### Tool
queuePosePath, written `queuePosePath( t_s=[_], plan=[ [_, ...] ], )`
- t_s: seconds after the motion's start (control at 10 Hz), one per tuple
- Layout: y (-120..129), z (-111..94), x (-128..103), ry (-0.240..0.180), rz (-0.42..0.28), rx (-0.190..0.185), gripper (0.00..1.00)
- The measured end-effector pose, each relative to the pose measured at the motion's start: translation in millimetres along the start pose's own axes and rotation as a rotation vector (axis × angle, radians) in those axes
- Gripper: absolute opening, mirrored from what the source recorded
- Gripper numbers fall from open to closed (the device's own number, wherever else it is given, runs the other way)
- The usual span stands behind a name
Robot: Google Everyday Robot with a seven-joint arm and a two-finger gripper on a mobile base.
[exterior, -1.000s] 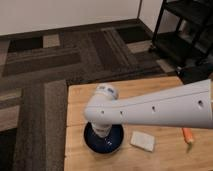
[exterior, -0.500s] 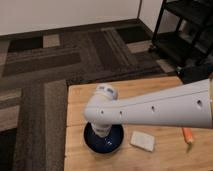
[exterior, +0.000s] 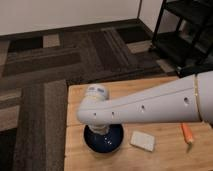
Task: Place the ceramic cup in the ceramic bowl
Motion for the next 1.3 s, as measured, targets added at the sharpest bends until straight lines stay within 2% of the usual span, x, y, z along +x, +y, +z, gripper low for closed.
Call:
queuePosePath(
  t_s=[0.3,0.5,0.6,1.1,1.2,1.3],
  plan=[
    [3.7,-0.6,-3.5,0.012,-0.009,0.017,0.12],
    [6.4,-1.6,-4.9,0.002,-0.002,0.026,0.0],
    [8.4,-1.8,-4.5,-0.004,0.006,0.024,0.04],
    [15.6,-5.4,1.9,-0.013,0.034,0.036,0.67],
    [17.3,-3.1,2.2,-0.016,0.04,0.033,0.75],
    [17.0,-3.6,1.9,-0.017,0.04,0.034,0.77]
  ],
)
